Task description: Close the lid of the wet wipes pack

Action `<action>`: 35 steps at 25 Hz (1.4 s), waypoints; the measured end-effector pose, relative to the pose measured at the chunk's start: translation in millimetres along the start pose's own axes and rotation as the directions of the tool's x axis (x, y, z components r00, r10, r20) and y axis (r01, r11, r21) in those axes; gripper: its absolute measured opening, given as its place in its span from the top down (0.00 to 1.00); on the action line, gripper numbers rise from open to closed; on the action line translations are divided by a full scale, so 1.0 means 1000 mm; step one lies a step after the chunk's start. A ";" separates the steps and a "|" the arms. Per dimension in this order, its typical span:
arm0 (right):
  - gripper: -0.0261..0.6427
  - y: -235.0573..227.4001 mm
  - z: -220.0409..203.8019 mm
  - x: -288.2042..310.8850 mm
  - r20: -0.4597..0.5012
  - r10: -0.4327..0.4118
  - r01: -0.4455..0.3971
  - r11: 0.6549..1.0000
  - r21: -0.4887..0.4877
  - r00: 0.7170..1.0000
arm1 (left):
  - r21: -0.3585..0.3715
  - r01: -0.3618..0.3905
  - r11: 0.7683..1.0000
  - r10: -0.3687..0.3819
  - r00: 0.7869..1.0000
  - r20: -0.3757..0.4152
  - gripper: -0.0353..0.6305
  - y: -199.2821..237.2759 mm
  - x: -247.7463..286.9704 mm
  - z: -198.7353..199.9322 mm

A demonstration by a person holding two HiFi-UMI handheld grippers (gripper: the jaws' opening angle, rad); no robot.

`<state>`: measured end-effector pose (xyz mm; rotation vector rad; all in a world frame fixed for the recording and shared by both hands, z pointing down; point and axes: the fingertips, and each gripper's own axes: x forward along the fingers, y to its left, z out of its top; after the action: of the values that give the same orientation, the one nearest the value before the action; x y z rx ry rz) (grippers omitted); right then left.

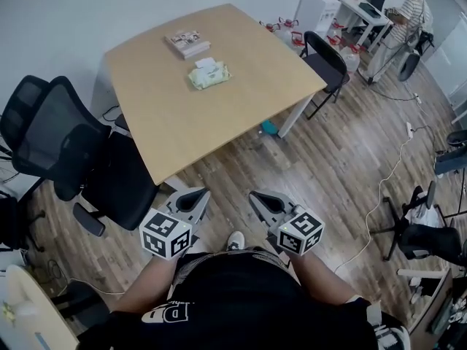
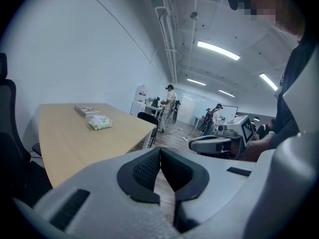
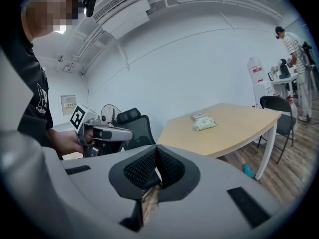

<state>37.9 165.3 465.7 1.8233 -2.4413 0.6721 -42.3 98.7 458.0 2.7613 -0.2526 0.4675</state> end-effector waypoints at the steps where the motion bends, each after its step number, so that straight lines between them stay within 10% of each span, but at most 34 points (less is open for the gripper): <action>1: 0.95 -0.005 0.001 -0.001 -0.001 0.004 -0.004 1.000 -0.001 1.000 | 0.001 -0.002 1.000 0.002 1.000 -0.003 0.92 0.000 0.004 0.001; 35: 0.95 -0.107 0.035 0.082 -0.075 0.029 -0.027 0.999 0.027 0.997 | -0.061 -0.031 0.998 0.029 0.999 -0.034 0.92 0.097 0.095 0.042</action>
<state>118.3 54.0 490.6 1.7423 -2.4254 0.7638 36.8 -17.2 481.0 2.6906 -0.2963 0.5045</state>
